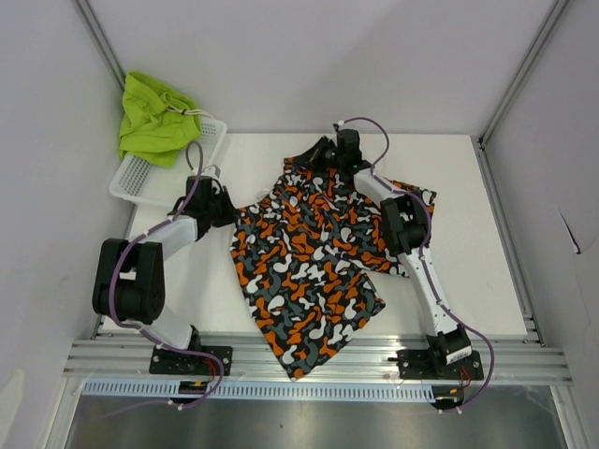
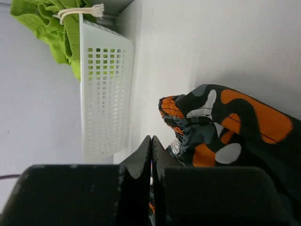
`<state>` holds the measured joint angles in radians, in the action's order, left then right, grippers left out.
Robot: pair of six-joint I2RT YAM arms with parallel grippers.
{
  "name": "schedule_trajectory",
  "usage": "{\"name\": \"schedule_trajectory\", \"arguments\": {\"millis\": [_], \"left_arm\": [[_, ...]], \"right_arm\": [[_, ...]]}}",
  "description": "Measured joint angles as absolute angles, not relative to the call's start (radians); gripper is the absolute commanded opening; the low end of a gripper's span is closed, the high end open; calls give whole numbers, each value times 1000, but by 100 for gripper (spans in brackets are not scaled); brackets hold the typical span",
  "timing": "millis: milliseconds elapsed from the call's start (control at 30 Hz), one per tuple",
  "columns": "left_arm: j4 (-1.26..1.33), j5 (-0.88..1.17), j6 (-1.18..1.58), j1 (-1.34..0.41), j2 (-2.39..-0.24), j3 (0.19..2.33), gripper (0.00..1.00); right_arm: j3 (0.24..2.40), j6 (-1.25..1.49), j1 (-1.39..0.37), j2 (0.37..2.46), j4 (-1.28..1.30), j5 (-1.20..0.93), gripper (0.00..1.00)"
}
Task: Fold and stack the shorts
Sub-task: Flatten the shorts out
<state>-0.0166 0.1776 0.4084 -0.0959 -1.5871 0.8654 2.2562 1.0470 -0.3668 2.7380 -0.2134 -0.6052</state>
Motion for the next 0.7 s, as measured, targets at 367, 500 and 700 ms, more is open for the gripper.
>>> {"name": "schedule_trajectory", "arguments": {"millis": [367, 500, 700], "left_arm": [[29, 178, 428, -101, -1573, 813, 0], [34, 169, 430, -119, -1544, 791, 0], [39, 142, 440, -151, -1451, 727, 0]], "right_arm": [[2411, 943, -428, 2768, 189, -350, 0], [2489, 918, -435, 2782, 304, -260, 0], [2507, 918, -432, 2790, 345, -192, 0]]}}
